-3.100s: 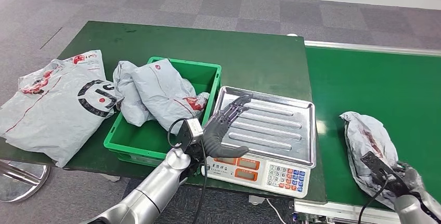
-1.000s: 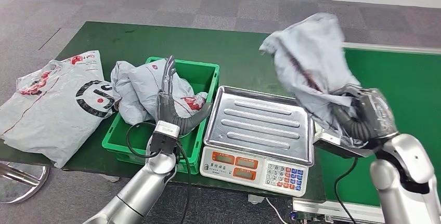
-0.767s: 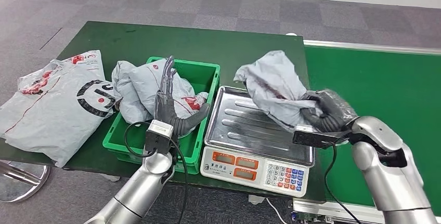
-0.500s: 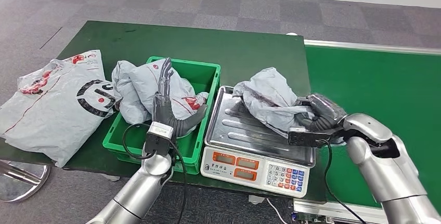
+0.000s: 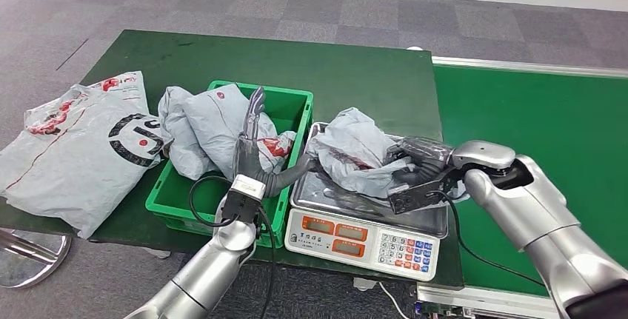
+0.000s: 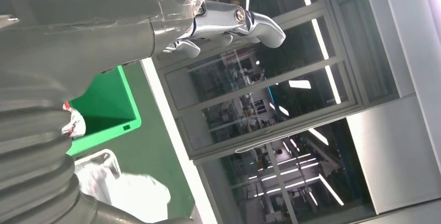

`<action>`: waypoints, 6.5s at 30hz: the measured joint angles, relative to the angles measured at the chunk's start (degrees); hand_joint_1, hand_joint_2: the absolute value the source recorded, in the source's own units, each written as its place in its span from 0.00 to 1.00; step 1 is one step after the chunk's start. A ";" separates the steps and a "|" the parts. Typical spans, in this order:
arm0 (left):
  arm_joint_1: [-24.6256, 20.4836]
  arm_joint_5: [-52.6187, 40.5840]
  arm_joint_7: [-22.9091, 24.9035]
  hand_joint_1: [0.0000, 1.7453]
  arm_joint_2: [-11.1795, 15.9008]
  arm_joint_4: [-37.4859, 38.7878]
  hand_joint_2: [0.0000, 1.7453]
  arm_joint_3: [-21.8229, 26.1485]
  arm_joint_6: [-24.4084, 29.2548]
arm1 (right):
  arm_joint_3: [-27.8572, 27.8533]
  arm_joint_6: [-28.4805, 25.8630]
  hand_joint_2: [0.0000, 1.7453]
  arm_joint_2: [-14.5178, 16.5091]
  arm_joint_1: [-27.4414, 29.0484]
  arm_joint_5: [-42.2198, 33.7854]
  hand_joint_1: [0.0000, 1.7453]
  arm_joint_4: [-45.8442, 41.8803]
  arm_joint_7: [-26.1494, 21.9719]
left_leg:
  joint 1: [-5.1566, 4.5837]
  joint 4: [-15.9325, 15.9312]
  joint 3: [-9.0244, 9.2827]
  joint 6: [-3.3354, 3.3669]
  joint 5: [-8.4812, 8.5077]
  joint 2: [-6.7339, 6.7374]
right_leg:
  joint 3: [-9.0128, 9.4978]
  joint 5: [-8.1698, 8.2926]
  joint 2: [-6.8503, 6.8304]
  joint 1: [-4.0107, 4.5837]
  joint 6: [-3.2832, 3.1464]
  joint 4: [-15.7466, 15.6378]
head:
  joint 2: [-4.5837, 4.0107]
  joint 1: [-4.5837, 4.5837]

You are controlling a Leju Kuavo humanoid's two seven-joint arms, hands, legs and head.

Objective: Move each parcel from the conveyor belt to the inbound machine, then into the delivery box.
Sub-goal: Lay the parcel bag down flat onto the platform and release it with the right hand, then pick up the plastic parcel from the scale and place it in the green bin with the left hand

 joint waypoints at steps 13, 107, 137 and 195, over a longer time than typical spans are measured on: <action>-0.93 0.85 0.00 0.00 -1.33 0.87 1.00 -0.70 -1.35 | 2.59 -24.64 1.00 8.59 3.58 -9.62 0.00 8.16 -3.43 | 0.01 0.00 0.00 -0.01 0.00 0.03 | -0.04 -0.01 0.03 0.00 -0.01 0.00 | 0.00 -0.01; -15.81 -27.87 28.83 0.00 -10.21 33.39 1.00 -8.88 -34.19 | -53.90 -18.69 1.00 15.74 28.00 -44.51 0.00 4.41 -7.05 | -0.01 0.02 -0.01 -0.04 -0.05 0.00 | 0.00 -0.01 0.00 -0.01 0.00 -0.04 | 0.00 0.00; -23.63 -27.10 32.63 1.00 -12.29 41.51 1.00 -26.65 -33.83 | -58.16 -18.69 1.00 16.55 27.98 -42.22 0.00 5.73 -7.06 | -0.02 0.01 0.74 0.09 -0.06 -0.09 | 0.87 -0.06 -0.17 -0.02 0.06 -0.08 | 0.00 0.01; -1.84 -30.82 0.41 1.00 -5.98 -11.03 1.00 14.39 11.16 | -59.13 -17.82 1.00 18.81 30.31 -42.37 0.00 2.52 -7.13 | 0.04 -0.01 -0.05 -0.06 -0.04 0.02 | -0.05 0.01 -0.01 0.04 -0.10 -0.04 | 0.00 -0.01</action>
